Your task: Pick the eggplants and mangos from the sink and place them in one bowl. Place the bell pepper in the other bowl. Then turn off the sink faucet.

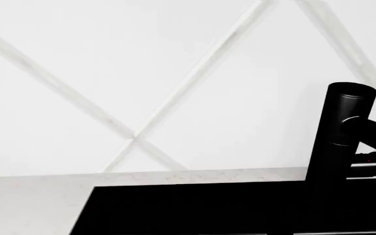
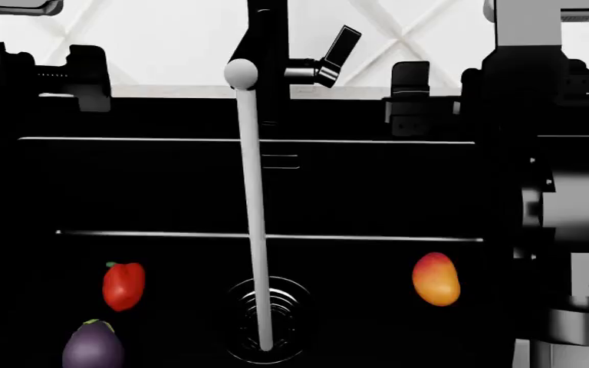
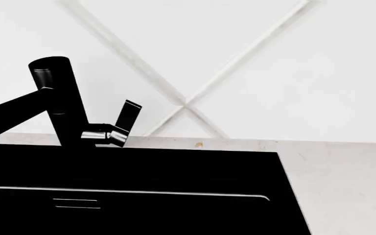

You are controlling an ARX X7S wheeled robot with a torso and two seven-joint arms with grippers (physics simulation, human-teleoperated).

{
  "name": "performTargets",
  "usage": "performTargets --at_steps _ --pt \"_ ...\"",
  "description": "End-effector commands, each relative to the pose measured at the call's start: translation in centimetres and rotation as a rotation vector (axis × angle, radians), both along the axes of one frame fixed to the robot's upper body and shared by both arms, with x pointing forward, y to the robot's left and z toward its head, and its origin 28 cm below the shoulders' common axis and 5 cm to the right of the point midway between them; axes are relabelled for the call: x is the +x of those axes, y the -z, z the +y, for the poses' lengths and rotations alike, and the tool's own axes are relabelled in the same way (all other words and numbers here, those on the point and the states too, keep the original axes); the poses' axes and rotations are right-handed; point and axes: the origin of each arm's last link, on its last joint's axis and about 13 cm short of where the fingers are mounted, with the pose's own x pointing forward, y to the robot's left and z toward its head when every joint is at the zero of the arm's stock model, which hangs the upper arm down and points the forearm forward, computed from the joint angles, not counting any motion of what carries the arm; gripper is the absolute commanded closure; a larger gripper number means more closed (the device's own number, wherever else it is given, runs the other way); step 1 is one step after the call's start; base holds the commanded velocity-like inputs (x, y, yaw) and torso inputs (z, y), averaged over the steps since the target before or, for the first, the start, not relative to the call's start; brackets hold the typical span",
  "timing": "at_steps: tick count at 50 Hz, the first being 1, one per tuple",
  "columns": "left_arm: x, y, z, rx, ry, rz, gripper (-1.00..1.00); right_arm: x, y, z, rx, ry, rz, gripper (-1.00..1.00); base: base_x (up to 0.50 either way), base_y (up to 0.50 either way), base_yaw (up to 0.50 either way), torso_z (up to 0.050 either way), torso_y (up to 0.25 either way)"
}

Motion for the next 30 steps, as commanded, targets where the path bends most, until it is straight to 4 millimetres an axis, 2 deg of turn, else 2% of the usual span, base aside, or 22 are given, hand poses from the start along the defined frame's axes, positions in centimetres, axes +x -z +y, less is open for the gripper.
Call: performTargets --at_steps 1,18,21,22,25,30 --pt "0.1 -0.1 -0.1 -0.012 0.045 -0.006 -1.00 0.0 0.0 0.1 0.009 0.006 0.008 -1.00 0.37 0.00 0.00 0.000 0.000" --pt "0.6 0.8 0.2 -0.015 0.024 0.011 -1.00 -0.1 -0.1 0.1 0.004 0.004 0.042 -1.00 0.32 0.00 0.00 0.000 0.001" --pt "0.7 1.0 0.2 -0.018 0.020 0.016 -1.00 -0.1 -0.1 0.1 0.001 0.009 0.047 -1.00 0.14 0.00 0.00 0.000 0.000" --pt "0.7 0.9 0.2 0.021 0.007 -0.036 -1.00 -0.1 -0.1 0.1 -0.009 0.010 0.048 -1.00 0.09 0.00 0.00 0.000 0.000" --pt "0.9 1.0 0.3 -0.010 -0.006 -0.007 -1.00 -0.1 -0.1 0.1 -0.009 0.018 0.057 -1.00 0.03 0.00 0.00 0.000 0.000" --pt "0.8 1.6 0.5 -0.029 -0.015 0.018 -1.00 -0.2 -0.2 0.1 0.036 0.013 0.162 -1.00 0.00 0.00 0.00 0.000 0.000"
